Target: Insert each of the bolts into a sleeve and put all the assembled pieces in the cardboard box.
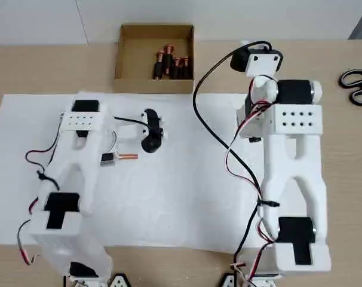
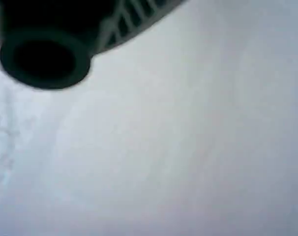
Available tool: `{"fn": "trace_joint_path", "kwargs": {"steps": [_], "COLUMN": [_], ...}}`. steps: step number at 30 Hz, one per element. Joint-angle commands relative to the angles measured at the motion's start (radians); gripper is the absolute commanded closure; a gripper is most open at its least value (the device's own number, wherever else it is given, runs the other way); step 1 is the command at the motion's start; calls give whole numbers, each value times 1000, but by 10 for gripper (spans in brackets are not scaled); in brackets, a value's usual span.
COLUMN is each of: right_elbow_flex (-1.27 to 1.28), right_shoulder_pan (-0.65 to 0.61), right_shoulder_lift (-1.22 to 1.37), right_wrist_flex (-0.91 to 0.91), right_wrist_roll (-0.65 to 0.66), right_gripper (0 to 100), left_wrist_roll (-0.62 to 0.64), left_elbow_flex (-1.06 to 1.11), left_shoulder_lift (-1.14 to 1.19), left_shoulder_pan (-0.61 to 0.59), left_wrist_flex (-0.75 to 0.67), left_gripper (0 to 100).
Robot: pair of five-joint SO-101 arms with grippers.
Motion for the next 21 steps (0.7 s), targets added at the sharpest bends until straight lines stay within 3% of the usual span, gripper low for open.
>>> {"fn": "trace_joint_path", "kwargs": {"steps": [1,10,16,21], "right_elbow_flex": [-6,26,31,31], "right_shoulder_pan": [10,10,10,10], "right_shoulder_lift": [-77,-104,-104,-104], "right_wrist_flex": [4,4,4,4], "right_wrist_roll": [6,5,5,5], "right_gripper": [995,995,995,995], "left_wrist_roll": [-259,-259,-235,-163], "left_elbow_flex": [-10,-12,-31,-82], "left_shoulder_lift": [0,0,0,-2], "left_shoulder_pan": [20,114,109,91], "left_wrist_flex": [-80,-86,-84,-72], "left_gripper": [994,991,865,847]}}
